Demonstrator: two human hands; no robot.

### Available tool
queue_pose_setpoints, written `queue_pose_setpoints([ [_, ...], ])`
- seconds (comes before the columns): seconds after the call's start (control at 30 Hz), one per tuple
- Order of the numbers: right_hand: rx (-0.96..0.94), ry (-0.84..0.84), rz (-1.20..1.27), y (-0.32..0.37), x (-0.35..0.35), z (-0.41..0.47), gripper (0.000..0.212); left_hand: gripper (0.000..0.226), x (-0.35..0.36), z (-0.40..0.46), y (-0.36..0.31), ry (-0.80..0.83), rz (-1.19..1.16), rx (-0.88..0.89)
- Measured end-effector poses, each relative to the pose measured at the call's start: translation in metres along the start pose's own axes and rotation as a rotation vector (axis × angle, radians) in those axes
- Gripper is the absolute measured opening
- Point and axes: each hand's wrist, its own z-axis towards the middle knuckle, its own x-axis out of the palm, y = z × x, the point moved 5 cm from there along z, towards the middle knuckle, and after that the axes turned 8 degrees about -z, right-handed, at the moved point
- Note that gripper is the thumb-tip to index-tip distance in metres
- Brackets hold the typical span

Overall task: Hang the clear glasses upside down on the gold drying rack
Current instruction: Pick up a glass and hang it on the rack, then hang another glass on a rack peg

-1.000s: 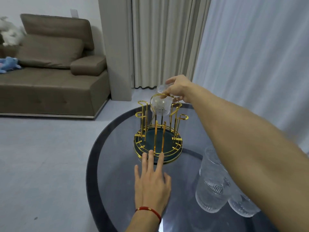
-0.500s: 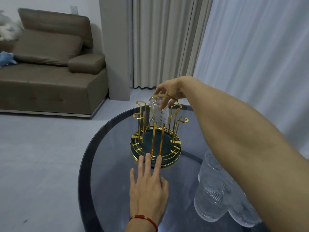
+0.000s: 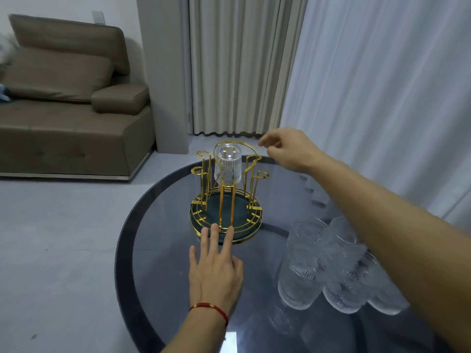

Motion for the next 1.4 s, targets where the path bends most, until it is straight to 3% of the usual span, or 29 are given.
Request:
queue_pose_setpoints([
  [0.13,0.014,-0.145,-0.142,-0.025,-0.006,-0.112,0.022,0.066,-0.001,-0.002,0.000,-0.013,0.011,-0.002],
  [0.23,0.127,-0.155,-0.149,-0.033,0.008,-0.188,0.024,0.066,-0.007,-0.005,-0.004,-0.016,0.016,-0.010],
  [0.43,0.252,0.001,-0.451,-0.015,0.044,-0.244,0.089,0.068,-0.022,-0.025,-0.021,-0.025,0.009,-0.008],
  [0.77,0.263,-0.013,-0.517,-0.004,0.058,-0.241,0.086,0.050,-0.056,-0.057,-0.084,0.006,-0.619,0.172],
  [0.87,0.239,-0.068,-0.460,0.001,0.055,-0.243,0.081,0.059,-0.051,-0.061,-0.093,0.198,-0.786,0.084],
  [0.97,0.080,-0.184,-0.317,0.015,0.054,-0.248,0.086,0.079,-0.048,-0.065,-0.095,0.437,-1.090,0.041],
  [1.03,-0.031,-0.251,-0.195,0.027,0.051,-0.249,0.085,0.082,-0.052,-0.063,-0.090,0.457,-1.144,0.054],
  [1.13,-0.167,-0.235,-0.053,0.042,0.050,-0.245,0.085,0.072,-0.060,-0.060,-0.082,0.347,-1.209,0.033],
  [1.23,-0.042,-0.203,0.169,0.037,0.044,-0.240,0.076,0.067,-0.066,-0.052,-0.072,0.258,-1.521,-0.077],
  [1.33,0.179,-0.055,0.442,0.021,0.052,-0.236,0.066,0.067,-0.070,-0.048,-0.066,0.333,-1.742,-0.085],
  [1.4,0.229,-0.004,0.584,0.019,0.061,-0.234,0.057,0.063,-0.066,-0.049,-0.065,0.413,-1.816,-0.075],
])
